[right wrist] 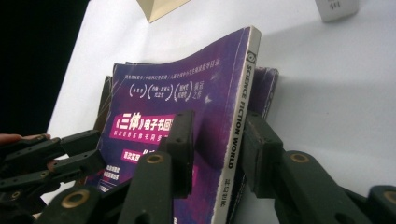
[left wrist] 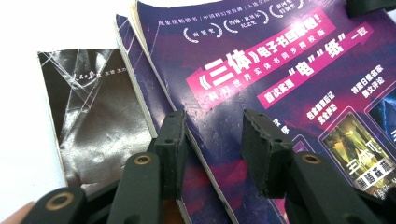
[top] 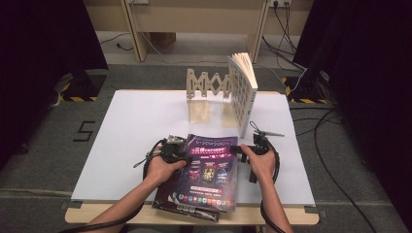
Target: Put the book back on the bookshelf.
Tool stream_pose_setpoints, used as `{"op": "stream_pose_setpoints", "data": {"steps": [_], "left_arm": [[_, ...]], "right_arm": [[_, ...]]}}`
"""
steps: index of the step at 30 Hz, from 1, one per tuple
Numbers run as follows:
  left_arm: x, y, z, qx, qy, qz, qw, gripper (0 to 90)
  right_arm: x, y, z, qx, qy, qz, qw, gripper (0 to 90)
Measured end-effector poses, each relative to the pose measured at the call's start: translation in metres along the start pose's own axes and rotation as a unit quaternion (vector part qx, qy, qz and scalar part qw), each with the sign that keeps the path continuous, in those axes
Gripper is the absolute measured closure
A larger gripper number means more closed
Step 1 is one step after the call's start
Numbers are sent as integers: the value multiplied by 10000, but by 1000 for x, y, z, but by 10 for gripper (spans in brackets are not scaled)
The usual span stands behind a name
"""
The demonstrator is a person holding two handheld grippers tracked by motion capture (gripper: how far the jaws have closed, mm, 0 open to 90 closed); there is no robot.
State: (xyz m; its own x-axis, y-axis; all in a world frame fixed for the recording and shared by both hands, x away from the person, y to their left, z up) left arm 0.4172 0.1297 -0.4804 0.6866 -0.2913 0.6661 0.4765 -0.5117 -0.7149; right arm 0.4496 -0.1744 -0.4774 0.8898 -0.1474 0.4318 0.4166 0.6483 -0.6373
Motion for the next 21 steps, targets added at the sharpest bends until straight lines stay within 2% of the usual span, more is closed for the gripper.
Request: {"op": "stream_pose_setpoints", "data": {"steps": [4, 10, 12, 14, 17, 21], "left_arm": [[0, 0, 0, 40, 2, -21, 10000, 598], [0, -1, 1, 65, 43, 15, 10000, 598], [0, -1, 1, 55, 35, 16, 10000, 598], [0, -1, 2, 33, 15, 19, 10000, 598], [-1, -3, 3, 12, -6, -5, 10000, 599], [-2, -10, 7, -268, -222, -170, 9993, 569]], "right_arm": [[4, 3, 2, -51, -75, -57, 9999, 696], [8, 9, 0, -45, 12, -45, 10000, 699], [9, 8, -1, 59, 68, -50, 9999, 729], [11, 5, 0, 175, 24, -58, 9998, 767], [12, -1, 10, 263, -112, -101, 9995, 810], [13, -9, 28, 193, -347, -183, 9990, 823]]}}
Point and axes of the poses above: each handheld gripper's, and its own axes: y roughly forward along the jaws, x roughly out of its top, z roughly to its left, the point moved 1 cm from there along y, roughly forward along the jaws, and after that the axes turned 2 degrees about z, right-handed, at the moved point
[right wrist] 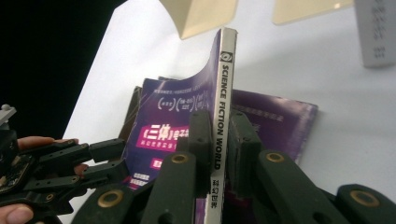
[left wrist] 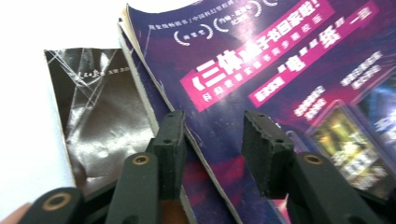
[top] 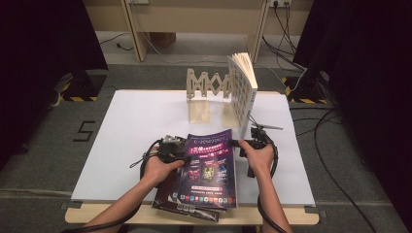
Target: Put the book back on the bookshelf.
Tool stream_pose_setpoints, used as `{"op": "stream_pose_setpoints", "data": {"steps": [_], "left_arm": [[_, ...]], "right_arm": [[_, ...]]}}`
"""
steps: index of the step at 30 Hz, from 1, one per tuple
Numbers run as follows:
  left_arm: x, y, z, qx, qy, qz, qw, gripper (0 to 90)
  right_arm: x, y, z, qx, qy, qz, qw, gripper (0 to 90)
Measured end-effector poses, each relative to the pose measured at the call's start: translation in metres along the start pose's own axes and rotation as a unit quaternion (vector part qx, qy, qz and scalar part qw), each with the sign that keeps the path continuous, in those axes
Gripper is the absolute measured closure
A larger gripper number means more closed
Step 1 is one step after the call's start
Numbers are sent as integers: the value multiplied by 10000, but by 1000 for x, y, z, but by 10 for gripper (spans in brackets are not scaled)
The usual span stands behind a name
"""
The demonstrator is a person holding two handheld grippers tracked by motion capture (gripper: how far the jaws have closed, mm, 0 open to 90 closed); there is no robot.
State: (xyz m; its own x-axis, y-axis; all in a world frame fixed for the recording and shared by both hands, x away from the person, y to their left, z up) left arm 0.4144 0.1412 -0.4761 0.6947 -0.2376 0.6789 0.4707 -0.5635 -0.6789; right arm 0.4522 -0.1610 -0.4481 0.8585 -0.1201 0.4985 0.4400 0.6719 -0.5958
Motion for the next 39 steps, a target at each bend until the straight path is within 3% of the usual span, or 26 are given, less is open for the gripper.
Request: {"op": "stream_pose_setpoints", "data": {"steps": [5, 9, 19, 28, 39], "left_arm": [[-2, -17, 4, 40, -53, -235, 9997, 484], [-9, -28, 8, 78, 6, -358, 9993, 459], [-32, -59, 27, 334, -99, -604, 9976, 426], [-39, -70, 42, 453, -304, -688, 9961, 424], [-41, -72, 43, 466, -381, -742, 9954, 422]], "right_arm": [[0, -3, 13, -127, -169, -137, 9997, 828], [-2, -6, 19, -123, -233, -249, 9993, 830], [-4, -13, 37, -262, -603, -488, 9966, 831], [-3, -17, 50, -335, -782, -690, 9940, 832], [0, -30, 60, -392, -982, -1003, 9893, 832]]}}
Point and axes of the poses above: each handheld gripper's, and its own axes: y roughly forward along the jaws, x roughly out of its top, z roughly to its left, the point moved 1 cm from there along y, roughly forward along the jaws, and after that the axes turned 2 degrees about z, right-handed, at the moved point
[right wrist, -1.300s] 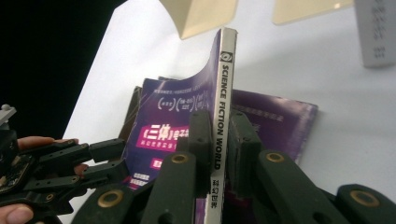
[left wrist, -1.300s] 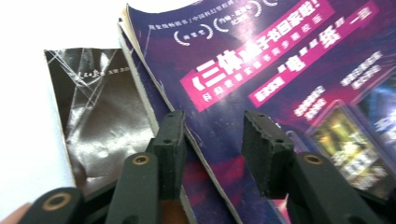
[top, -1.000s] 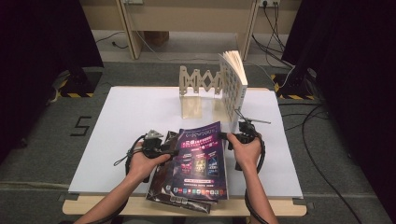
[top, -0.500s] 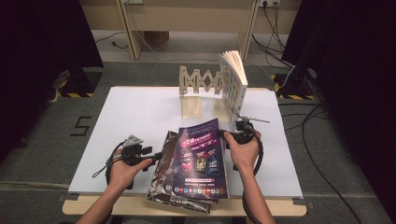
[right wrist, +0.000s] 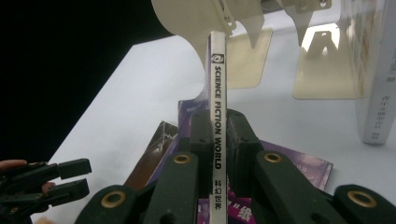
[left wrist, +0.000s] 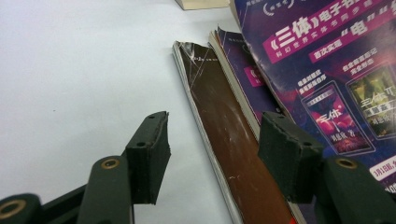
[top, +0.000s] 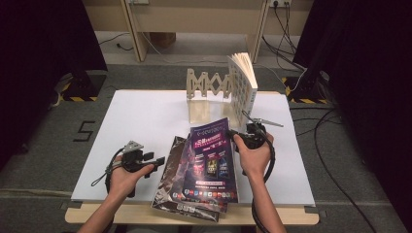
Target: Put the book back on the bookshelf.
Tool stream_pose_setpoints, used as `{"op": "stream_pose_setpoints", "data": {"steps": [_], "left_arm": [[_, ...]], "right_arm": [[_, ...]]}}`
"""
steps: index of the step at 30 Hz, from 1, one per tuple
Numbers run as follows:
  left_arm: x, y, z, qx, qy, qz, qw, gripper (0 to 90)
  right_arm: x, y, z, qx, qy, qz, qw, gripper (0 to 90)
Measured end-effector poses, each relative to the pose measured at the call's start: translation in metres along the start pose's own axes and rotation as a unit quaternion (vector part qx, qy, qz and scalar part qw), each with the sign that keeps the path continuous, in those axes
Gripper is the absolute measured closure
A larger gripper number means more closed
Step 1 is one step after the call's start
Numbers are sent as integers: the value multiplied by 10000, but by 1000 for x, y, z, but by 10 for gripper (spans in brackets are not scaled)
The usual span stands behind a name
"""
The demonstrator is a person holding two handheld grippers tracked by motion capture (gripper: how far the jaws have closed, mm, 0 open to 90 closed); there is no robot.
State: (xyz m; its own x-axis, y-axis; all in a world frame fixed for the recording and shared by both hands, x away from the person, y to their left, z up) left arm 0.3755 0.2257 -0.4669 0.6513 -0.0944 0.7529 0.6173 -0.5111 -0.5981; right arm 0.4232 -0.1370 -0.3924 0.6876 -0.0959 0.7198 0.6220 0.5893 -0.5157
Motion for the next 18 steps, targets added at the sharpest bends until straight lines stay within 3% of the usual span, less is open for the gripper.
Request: {"op": "stream_pose_setpoints", "data": {"steps": [18], "left_arm": [[-5, 3, -1, -39, -2, 113, 9999, 424]], "right_arm": [[19, -23, 15, -174, -193, -759, 9968, 832]]}}
Point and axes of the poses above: each handheld gripper's, and its own axes: y roughly forward along the jaws, x roughly out of its top, z roughly to its left, the point moved 1 cm from there along y, roughly forward along the jaws, and after that the axes turned 2 degrees about z, right-handed, at the moved point
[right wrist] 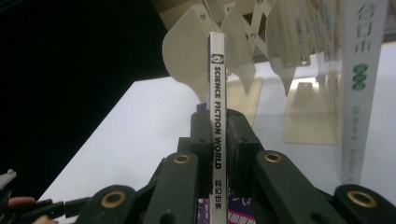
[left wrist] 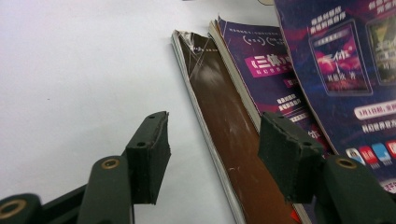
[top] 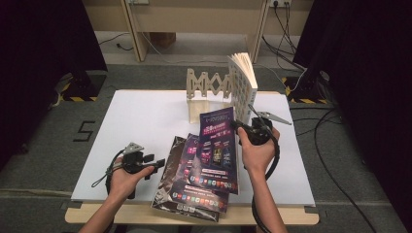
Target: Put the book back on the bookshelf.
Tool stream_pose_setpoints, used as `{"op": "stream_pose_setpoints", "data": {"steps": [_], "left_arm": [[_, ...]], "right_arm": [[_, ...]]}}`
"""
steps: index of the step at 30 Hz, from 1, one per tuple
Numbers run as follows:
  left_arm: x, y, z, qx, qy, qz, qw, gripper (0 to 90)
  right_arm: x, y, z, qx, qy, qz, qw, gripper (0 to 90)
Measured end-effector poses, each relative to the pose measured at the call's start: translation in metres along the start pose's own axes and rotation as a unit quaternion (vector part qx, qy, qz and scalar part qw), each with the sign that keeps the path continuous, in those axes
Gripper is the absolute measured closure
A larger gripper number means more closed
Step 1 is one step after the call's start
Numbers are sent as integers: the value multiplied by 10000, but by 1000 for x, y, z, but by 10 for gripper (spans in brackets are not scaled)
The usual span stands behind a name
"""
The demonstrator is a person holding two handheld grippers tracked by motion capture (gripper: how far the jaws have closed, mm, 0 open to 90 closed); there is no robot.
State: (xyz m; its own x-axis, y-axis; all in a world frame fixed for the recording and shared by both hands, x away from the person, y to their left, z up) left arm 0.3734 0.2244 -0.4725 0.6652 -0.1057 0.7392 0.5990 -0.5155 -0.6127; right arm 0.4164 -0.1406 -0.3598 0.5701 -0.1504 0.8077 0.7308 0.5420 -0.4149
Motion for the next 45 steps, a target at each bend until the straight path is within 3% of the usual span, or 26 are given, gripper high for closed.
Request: {"op": "stream_pose_setpoints", "data": {"steps": [17, 45], "left_arm": [[-2, 1, 0, -24, -17, 29, 10000, 423], [-3, 1, 2, -34, -35, 41, 10000, 423]], "right_arm": [[24, -9, 14, -132, -163, -496, 9985, 832], [48, -3, 31, -263, -405, -1081, 9930, 832]]}}
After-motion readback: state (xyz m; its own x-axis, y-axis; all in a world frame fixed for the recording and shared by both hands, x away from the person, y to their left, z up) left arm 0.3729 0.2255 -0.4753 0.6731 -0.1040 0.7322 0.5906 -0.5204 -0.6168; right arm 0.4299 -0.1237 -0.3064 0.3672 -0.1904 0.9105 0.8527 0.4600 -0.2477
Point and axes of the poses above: each handheld gripper's, and its own axes: y roughly forward along the jaws, x roughly out of its top, z roughly to its left, the point moved 1 cm from there along y, roughly forward along the jaws, and after that the axes turned 2 degrees about z, right-handed, at the moved point
